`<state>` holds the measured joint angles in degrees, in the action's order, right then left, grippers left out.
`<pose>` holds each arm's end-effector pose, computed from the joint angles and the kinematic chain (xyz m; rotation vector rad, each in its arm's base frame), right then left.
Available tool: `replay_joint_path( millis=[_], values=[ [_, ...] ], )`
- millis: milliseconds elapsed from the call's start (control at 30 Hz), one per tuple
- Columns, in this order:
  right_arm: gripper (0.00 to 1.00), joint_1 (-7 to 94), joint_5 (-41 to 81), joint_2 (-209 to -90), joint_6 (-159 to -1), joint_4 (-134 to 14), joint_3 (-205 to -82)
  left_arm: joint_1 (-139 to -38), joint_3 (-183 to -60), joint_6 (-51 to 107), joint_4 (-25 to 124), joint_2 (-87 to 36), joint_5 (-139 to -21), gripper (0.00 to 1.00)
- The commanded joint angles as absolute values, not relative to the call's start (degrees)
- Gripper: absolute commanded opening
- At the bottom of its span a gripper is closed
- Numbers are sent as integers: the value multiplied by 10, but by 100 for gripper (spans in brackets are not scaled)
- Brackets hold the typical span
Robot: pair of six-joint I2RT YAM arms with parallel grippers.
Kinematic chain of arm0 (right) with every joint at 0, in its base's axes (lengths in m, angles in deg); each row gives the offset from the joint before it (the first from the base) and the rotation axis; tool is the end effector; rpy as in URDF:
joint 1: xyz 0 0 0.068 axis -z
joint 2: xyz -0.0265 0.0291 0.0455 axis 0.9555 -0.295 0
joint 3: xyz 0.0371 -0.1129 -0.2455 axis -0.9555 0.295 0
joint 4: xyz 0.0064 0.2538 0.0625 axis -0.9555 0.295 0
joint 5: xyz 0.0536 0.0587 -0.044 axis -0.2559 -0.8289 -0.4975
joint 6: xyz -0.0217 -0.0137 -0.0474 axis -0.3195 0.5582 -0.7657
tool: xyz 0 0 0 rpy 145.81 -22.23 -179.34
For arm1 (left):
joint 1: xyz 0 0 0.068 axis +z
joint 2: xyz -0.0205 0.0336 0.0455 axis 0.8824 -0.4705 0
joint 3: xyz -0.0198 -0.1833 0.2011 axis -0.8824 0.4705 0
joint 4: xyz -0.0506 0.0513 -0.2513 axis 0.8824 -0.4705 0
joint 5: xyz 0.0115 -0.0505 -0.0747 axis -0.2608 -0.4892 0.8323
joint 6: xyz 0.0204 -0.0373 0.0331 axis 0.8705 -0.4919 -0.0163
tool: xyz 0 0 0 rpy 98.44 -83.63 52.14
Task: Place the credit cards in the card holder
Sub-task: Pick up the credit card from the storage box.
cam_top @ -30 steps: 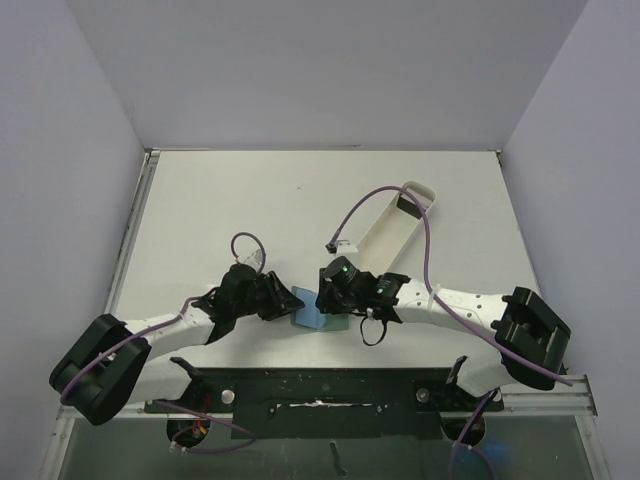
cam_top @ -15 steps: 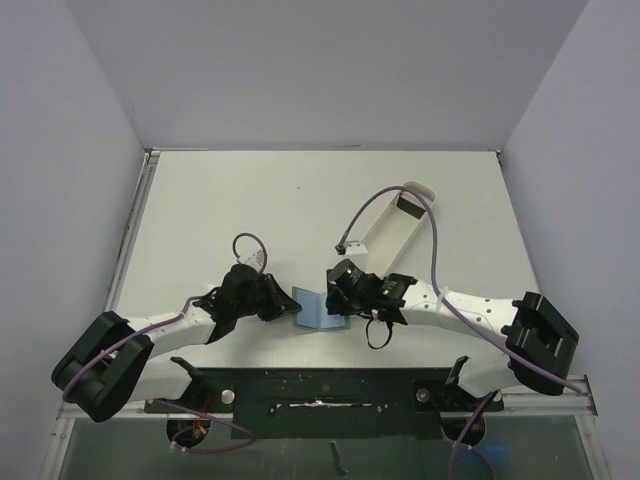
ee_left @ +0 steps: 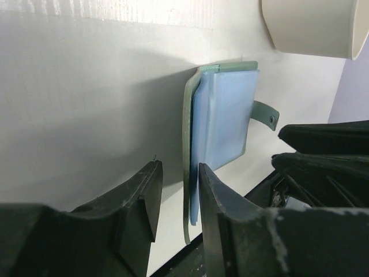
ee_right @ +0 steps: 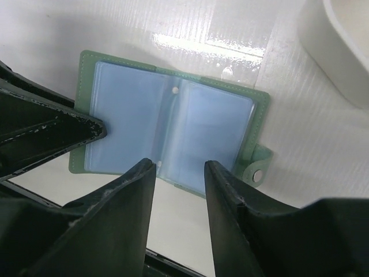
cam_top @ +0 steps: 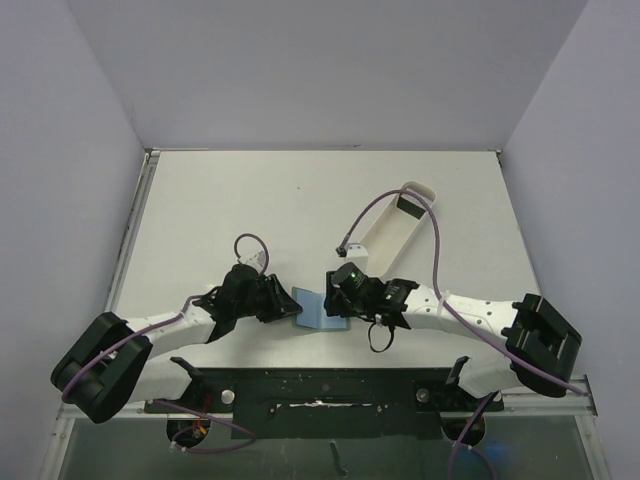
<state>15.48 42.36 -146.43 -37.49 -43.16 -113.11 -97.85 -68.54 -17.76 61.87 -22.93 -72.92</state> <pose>0.1545 0.2249 0.2062 -0.0641 2.4849 0.5317 0.1724 -0.1365 0.1370 -0.3131 2.4782 -1.1003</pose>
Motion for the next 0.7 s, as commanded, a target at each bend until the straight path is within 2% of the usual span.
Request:
replay_joint_path(
  millis=[0,100,200,500,667],
  values=[
    [38,157,414,-1485,-381,-488,-1116,-979,-716,-148,601,-203,-741,30],
    [36,158,413,-1498,-379,-490,-1108,-978,-713,-145,603,-197,-742,13],
    [37,160,417,-1500,-389,-475,-1113,-978,-716,-137,604,-197,-739,1],
    [40,164,441,-1434,-470,-403,-1194,-976,-731,-122,602,-193,-707,0],
    [44,209,450,-1427,-554,-366,-1248,-976,-738,-109,599,-187,-677,0]
  ],
)
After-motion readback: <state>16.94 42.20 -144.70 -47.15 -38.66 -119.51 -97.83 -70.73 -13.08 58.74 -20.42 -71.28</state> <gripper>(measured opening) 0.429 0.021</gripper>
